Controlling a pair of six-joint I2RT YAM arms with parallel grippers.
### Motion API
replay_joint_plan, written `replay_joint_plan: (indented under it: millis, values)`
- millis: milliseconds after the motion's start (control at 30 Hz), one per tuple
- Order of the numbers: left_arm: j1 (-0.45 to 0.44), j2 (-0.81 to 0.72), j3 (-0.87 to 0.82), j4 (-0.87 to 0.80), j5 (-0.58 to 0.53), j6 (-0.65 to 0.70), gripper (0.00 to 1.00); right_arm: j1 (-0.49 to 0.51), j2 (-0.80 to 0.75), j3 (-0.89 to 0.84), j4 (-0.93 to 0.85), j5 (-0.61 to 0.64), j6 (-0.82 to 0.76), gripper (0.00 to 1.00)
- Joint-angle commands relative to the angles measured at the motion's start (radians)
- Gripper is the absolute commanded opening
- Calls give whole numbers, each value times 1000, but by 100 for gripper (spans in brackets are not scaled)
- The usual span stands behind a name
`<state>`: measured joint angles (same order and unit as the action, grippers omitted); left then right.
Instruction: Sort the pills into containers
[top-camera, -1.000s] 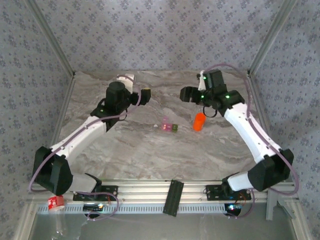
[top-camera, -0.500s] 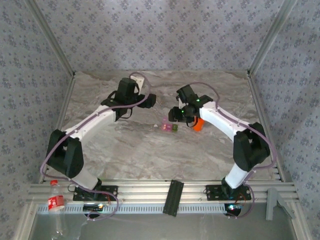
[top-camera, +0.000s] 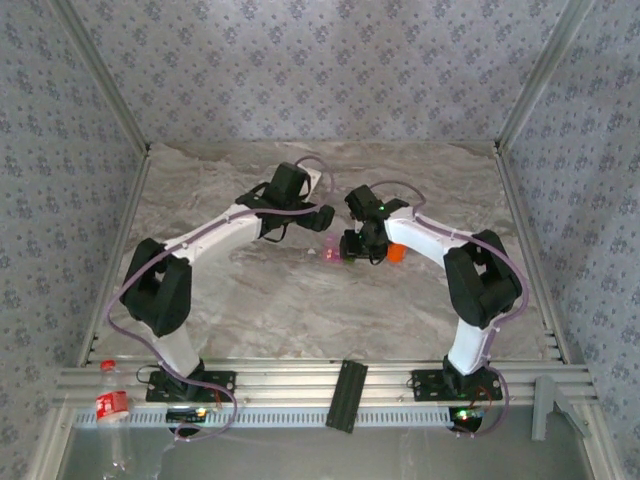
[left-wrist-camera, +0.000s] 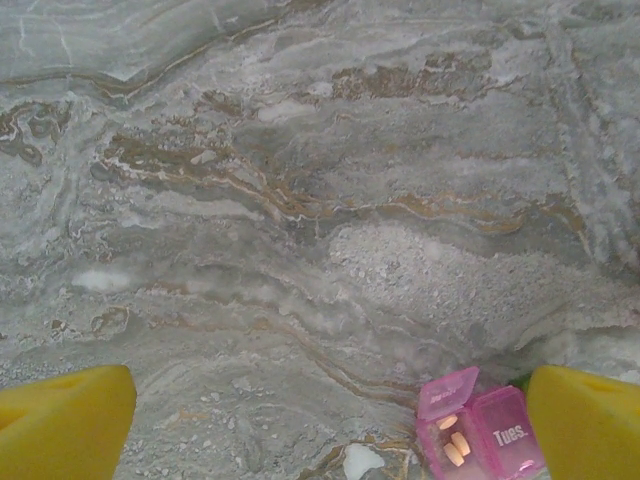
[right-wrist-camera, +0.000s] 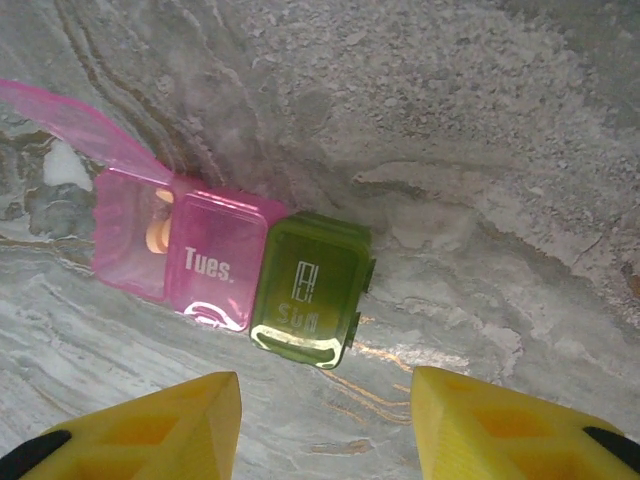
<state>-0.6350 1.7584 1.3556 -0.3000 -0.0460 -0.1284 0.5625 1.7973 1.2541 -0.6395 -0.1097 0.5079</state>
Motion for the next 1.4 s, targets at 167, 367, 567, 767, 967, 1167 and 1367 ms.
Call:
replay_joint_plan:
  millis: [167, 367, 567, 767, 967, 1167, 1367]
  values:
    - [7, 53, 53, -53, 17, -28, 100, -16, 31, -15, 4, 25, 26, 50]
    - [14, 84, 75, -73, 60, -60, 99, -39, 46, -42, 27, 17, 32, 49]
    - [27, 99, 76, -64, 102, -86, 90, -55, 64, -53, 34, 6, 34, 47]
    - [37, 114, 82, -63, 135, -106, 82, -63, 58, -89, 67, -11, 31, 48]
    - [38, 115, 79, -58, 133, -109, 82, -68, 26, -79, 63, -25, 27, 48]
    - [45, 109, 79, -56, 127, -117, 82, -67, 18, -28, 44, -27, 18, 48]
    - [60, 86, 63, -62, 131, -122, 82, -69, 21, 5, 43, -38, 5, 49]
